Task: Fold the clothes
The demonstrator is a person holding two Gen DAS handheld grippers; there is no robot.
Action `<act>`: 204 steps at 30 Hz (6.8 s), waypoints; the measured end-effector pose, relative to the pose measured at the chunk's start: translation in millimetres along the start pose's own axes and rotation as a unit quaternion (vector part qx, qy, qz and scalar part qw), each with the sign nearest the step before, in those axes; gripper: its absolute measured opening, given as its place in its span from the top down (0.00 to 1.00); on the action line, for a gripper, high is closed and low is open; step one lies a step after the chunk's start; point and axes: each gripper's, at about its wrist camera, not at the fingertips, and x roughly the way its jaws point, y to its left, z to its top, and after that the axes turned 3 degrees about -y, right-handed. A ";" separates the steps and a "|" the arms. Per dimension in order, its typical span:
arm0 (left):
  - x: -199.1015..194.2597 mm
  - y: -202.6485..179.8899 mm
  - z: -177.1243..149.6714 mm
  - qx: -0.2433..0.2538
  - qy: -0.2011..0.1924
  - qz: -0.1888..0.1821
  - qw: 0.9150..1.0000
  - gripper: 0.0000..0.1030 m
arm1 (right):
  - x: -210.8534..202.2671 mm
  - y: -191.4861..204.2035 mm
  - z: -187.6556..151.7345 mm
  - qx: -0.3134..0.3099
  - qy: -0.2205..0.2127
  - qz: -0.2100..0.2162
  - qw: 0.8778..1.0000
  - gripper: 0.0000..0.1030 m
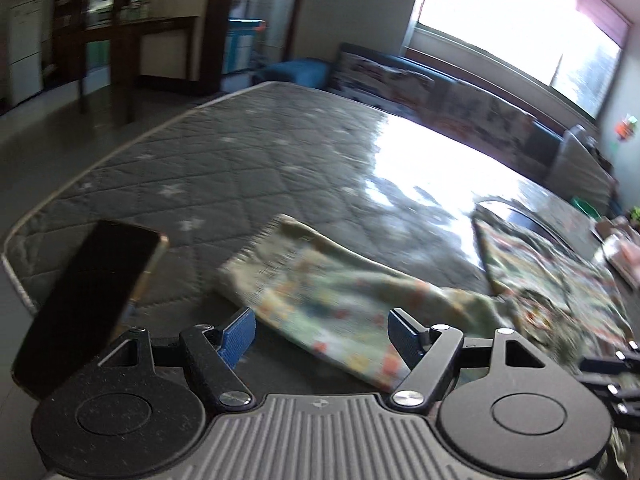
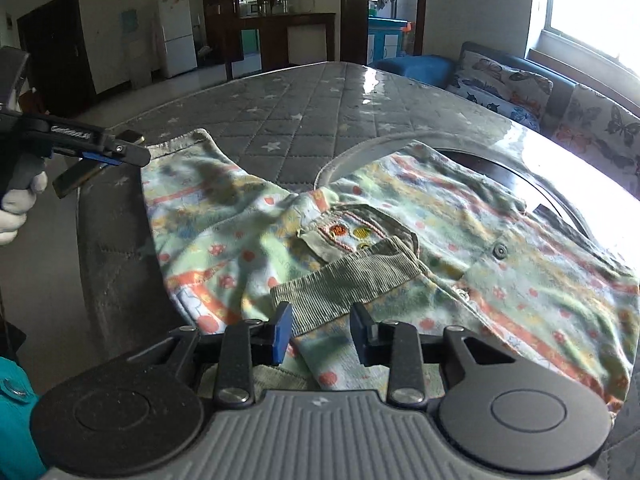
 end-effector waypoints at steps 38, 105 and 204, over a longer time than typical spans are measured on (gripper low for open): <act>-26.7 -44.6 41.2 -0.044 -0.079 -0.055 0.994 0.92 | -61.0 -38.3 -16.7 0.083 -0.064 -0.061 0.993 0.63; -13.4 -120.4 -64.0 0.214 0.057 -0.193 0.956 0.90 | -116.3 -69.5 -45.2 0.153 -0.082 -0.145 0.974 0.97; 91.0 -194.5 1.1 0.389 0.073 -0.334 0.855 0.84 | -43.7 -98.2 -36.6 0.182 -0.043 -0.113 0.976 0.82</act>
